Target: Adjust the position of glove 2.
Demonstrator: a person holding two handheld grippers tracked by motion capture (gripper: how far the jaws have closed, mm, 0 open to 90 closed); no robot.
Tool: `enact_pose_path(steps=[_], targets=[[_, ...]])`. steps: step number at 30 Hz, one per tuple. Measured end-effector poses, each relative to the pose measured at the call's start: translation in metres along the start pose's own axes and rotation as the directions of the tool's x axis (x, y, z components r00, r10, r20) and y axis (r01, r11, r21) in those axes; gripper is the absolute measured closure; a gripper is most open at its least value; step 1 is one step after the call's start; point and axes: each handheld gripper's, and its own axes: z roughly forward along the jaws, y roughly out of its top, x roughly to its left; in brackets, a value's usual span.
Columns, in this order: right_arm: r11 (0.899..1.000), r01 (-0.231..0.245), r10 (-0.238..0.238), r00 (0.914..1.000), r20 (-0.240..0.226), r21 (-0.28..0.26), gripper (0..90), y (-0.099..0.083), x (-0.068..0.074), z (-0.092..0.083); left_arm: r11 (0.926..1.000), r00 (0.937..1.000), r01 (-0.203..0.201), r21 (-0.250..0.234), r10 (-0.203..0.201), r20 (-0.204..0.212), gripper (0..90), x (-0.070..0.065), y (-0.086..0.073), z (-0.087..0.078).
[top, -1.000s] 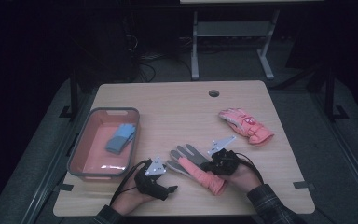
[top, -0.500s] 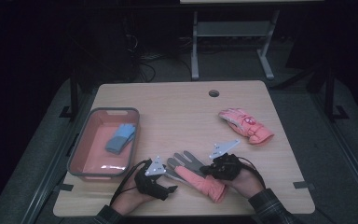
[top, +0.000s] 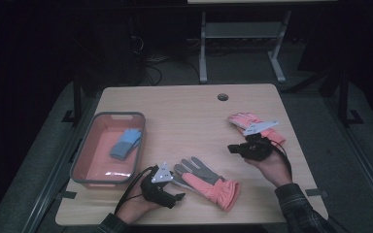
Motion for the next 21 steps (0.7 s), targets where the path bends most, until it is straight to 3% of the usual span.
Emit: enact_pose_path(steps=[9, 14, 21], targets=[[0.996, -0.086, 0.09, 0.9878, 0.127, -0.031, 90.0, -0.001, -0.058, -0.018, 1.0, 1.0, 0.002, -0.001, -0.002, -0.001, 12.8, -0.001, 0.0, 0.001], [0.995, -0.1, 0.104, 0.9709, 0.216, -0.028, 89.9, -0.002, -0.086, -0.024, 1.0, 1.0, 0.002, -0.002, -0.002, -0.001, 12.8, -0.001, 0.0, 0.001], [0.99, -0.138, 0.138, 0.952, 0.273, -0.018, 90.0, -0.01, -0.114, -0.02, 1.0, 1.0, 0.003, -0.002, -0.003, 0.0, 12.8, -0.001, 0.0, 0.001]])
